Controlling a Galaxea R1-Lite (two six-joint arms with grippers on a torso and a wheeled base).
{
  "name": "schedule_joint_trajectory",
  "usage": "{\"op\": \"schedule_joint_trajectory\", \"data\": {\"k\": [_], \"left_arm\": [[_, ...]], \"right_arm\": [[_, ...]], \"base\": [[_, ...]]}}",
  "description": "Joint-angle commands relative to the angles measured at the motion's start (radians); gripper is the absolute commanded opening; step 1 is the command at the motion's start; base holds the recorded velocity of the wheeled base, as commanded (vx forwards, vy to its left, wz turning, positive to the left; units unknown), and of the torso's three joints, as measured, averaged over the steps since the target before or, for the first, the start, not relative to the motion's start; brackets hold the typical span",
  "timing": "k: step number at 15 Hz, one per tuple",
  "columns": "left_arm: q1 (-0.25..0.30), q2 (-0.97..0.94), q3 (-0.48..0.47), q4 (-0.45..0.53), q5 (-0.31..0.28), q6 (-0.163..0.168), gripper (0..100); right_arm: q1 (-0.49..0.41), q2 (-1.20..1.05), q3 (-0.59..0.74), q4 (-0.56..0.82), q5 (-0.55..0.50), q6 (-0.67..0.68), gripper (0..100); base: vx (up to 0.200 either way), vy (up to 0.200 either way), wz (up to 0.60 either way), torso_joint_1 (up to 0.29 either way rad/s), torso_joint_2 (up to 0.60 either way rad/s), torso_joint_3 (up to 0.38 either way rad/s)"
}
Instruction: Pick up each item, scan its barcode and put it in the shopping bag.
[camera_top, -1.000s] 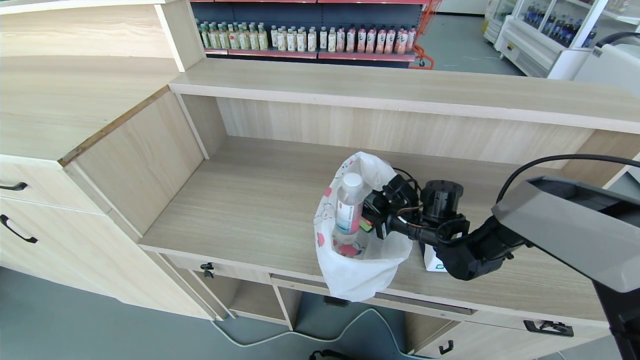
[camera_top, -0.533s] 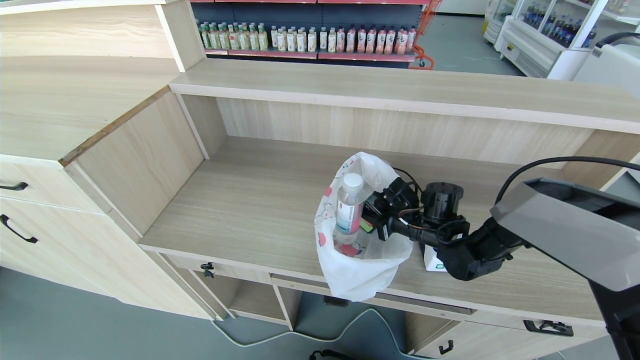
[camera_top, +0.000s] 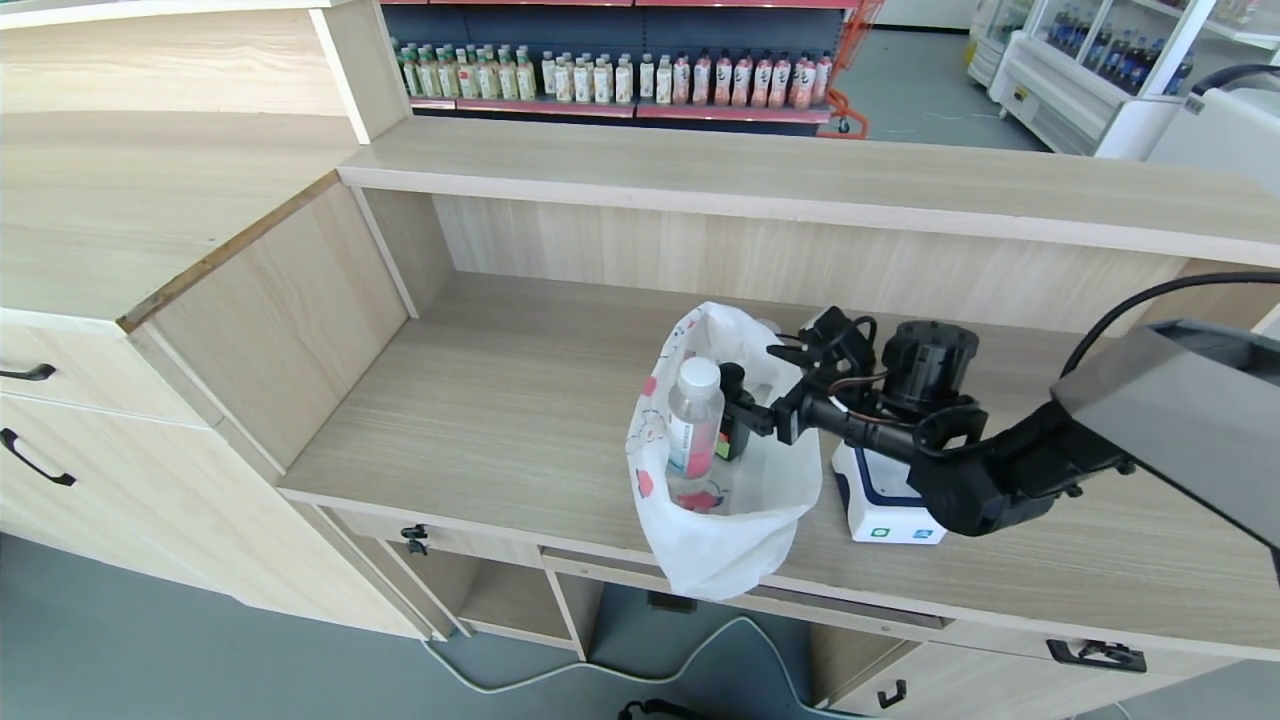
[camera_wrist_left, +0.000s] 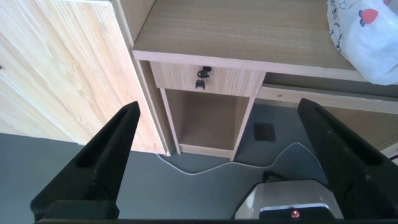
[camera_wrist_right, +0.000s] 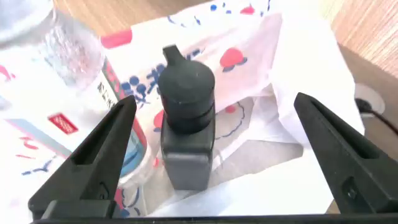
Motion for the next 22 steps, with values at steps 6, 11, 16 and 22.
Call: {"op": "schedule_joint_trajectory", "data": {"k": [6, 11, 16, 22], "left_arm": [[0.000, 0.000, 0.000, 0.000, 0.000, 0.000, 100], [0.000, 0.000, 0.000, 0.000, 0.000, 0.000, 100], [0.000, 0.000, 0.000, 0.000, 0.000, 0.000, 100], [0.000, 0.000, 0.000, 0.000, 0.000, 0.000, 100]], "right_arm": [[-0.080, -0.355, 0.267, 0.000, 0.031, 0.008, 100], [-0.175, -0.594, 0.447, 0.059, -0.035, 0.029, 100], [-0.218, -1.016, 0.646, 0.395, -0.320, 0.062, 100], [-0.252, -1.116, 0.692, 0.397, -0.322, -0.026, 100]], "base": [[0.000, 0.000, 0.00, 0.000, 0.00, 0.000], [0.000, 0.000, 0.00, 0.000, 0.00, 0.000], [0.000, 0.000, 0.00, 0.000, 0.00, 0.000], [0.000, 0.000, 0.00, 0.000, 0.00, 0.000]]}}
